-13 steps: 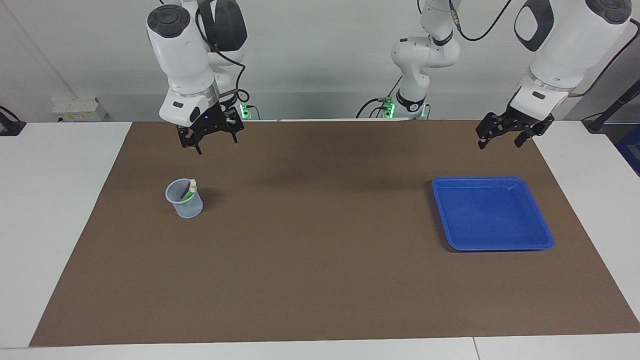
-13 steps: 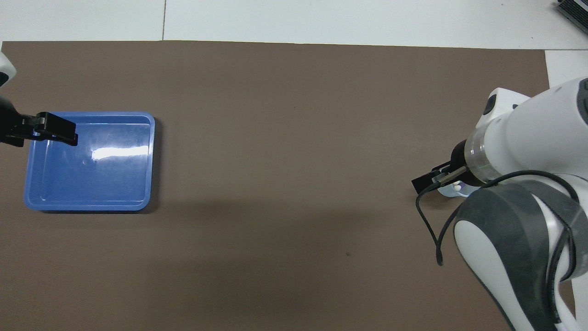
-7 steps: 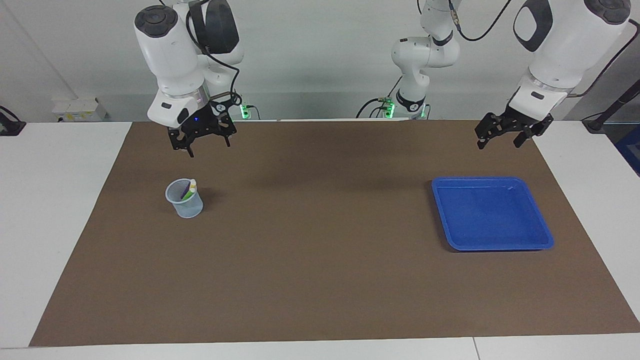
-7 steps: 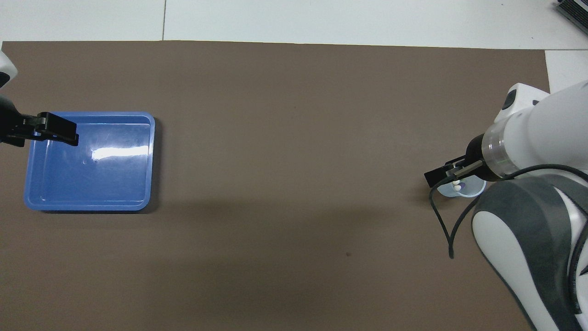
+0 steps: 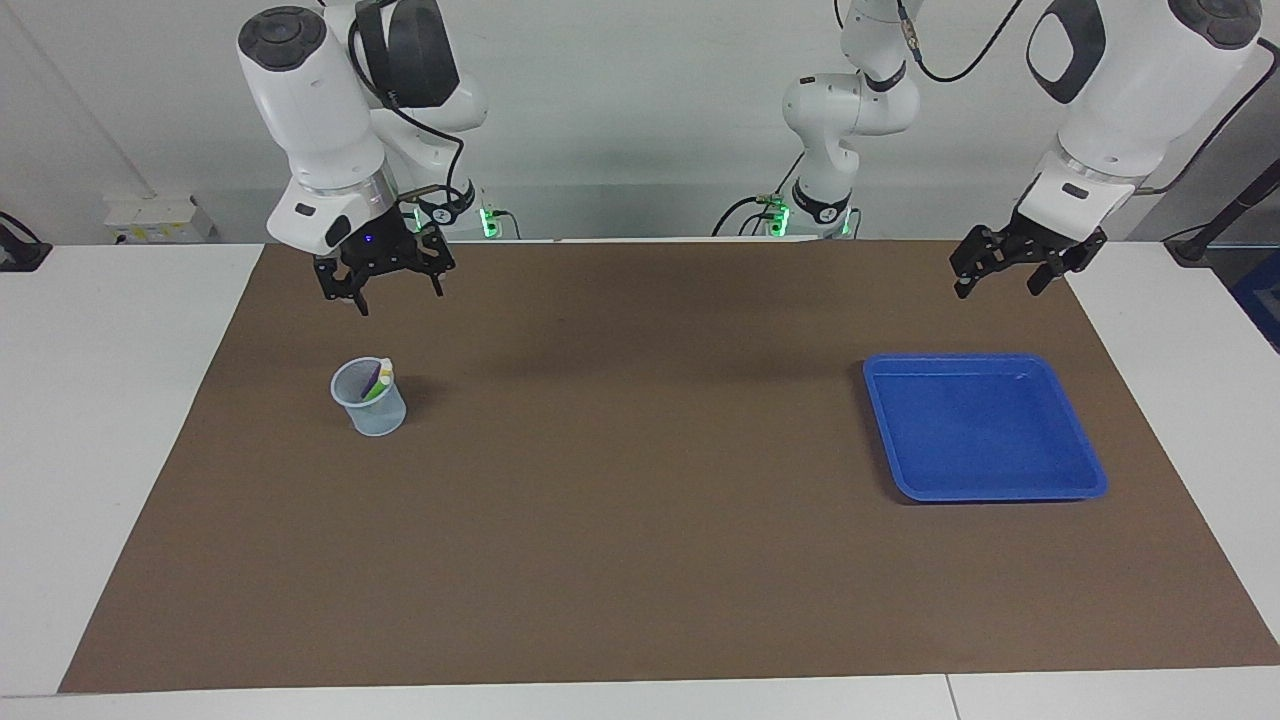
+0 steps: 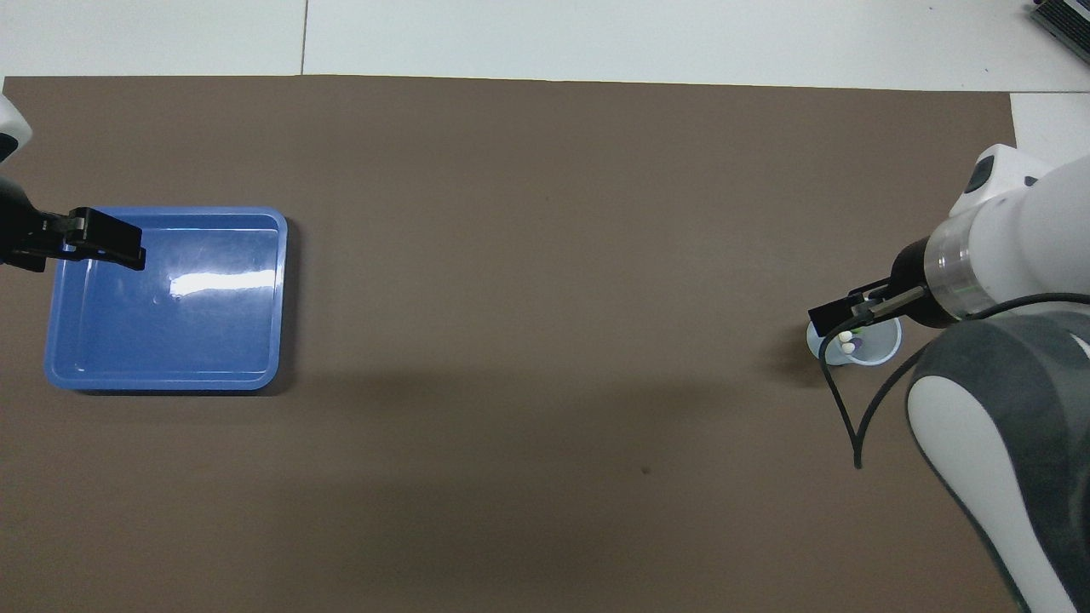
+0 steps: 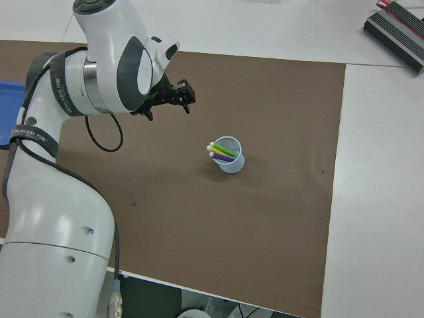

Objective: Transfer and insert pens with both arms
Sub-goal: 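Lower the green pen into the clear cup with the right gripper, then release the pen and withdraw the right gripper from the cup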

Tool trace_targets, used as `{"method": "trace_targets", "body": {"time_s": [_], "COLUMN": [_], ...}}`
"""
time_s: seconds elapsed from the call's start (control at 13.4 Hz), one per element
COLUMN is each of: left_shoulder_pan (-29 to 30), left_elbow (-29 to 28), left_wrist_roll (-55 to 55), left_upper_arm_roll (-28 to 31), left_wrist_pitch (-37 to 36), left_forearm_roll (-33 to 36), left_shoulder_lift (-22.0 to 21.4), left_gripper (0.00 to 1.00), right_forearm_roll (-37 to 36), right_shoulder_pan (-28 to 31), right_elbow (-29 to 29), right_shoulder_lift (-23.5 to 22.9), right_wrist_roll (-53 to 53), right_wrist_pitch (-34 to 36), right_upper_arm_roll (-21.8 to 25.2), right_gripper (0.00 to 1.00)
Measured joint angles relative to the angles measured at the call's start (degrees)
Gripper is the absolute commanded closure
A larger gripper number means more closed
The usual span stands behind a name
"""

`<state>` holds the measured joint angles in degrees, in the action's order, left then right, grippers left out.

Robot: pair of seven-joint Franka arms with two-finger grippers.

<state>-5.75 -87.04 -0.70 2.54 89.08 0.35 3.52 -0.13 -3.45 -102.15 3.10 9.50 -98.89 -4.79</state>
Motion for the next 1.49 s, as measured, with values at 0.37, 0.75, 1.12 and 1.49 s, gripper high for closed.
{"method": "trace_targets", "body": {"time_s": [0.37, 0.75, 1.12, 1.49], "left_shoulder_pan": [0.0, 0.0, 0.0, 0.0], "left_elbow": [0.0, 0.0, 0.0, 0.0], "left_wrist_roll": [0.0, 0.0, 0.0, 0.0], "left_upper_arm_roll": [0.0, 0.0, 0.1, 0.2], "left_wrist_pitch": [0.0, 0.0, 0.0, 0.0], "left_forearm_roll": [-0.2, -0.8, -1.3, -1.3], "left_shoulder_lift": [0.0, 0.0, 0.0, 0.0], "left_gripper": [0.00, 0.00, 0.00, 0.00], "right_forearm_roll": [0.0, 0.0, 0.0, 0.0], "right_shoulder_pan": [0.5, 2.0, 1.6, 1.6], "right_elbow": [4.2, 4.3, 4.7, 5.0], "right_shoulder_lift": [-1.5, -1.9, -1.9, -1.9], "right_wrist_roll": [0.0, 0.0, 0.0, 0.0], "right_wrist_pitch": [2.2, 2.2, 2.6, 3.3], "right_upper_arm_roll": [1.5, 1.6, 1.4, 3.3], "right_gripper": [0.00, 0.00, 0.00, 0.00]}}
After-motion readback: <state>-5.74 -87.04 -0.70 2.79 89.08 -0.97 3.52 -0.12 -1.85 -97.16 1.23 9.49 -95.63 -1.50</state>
